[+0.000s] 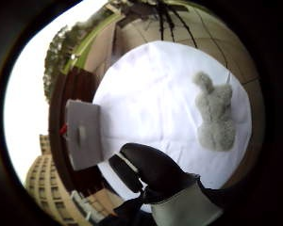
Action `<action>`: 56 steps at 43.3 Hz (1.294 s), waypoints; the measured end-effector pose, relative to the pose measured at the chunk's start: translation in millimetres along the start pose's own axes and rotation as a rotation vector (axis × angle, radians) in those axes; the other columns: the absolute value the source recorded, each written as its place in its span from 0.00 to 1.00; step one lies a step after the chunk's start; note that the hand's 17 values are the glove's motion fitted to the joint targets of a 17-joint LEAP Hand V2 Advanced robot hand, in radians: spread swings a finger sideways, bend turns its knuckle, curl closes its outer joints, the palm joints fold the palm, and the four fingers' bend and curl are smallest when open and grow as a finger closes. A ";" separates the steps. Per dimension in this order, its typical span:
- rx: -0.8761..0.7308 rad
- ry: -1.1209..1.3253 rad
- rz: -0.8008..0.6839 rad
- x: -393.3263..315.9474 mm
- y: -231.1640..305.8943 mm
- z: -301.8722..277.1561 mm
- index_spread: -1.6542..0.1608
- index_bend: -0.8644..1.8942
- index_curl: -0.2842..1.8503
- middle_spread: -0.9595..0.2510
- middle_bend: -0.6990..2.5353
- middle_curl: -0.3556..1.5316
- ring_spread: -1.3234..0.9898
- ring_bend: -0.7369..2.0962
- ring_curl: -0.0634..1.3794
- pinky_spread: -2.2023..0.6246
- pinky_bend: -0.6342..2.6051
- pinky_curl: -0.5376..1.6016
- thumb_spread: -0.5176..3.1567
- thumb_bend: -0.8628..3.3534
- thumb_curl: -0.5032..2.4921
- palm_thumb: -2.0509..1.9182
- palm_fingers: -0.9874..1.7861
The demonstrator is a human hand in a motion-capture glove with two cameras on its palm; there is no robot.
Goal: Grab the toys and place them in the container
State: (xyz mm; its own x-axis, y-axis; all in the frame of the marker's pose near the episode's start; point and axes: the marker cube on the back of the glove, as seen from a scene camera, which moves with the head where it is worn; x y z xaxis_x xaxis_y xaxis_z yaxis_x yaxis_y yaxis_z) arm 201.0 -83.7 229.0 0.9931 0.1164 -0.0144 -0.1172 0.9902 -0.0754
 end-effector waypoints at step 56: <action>-0.105 0.086 0.063 -27.7 79.6 9.7 0.73 0.47 0.24 0.50 0.43 0.45 0.39 0.66 0.36 0.62 0.46 0.39 0.25 0.28 0.37 0.72 0.74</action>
State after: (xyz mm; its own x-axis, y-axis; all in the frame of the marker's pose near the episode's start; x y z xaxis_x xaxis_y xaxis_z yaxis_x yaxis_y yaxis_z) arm 164.2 -7.3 233.0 0.9802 0.1662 -0.1074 -0.1833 0.9673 -0.1754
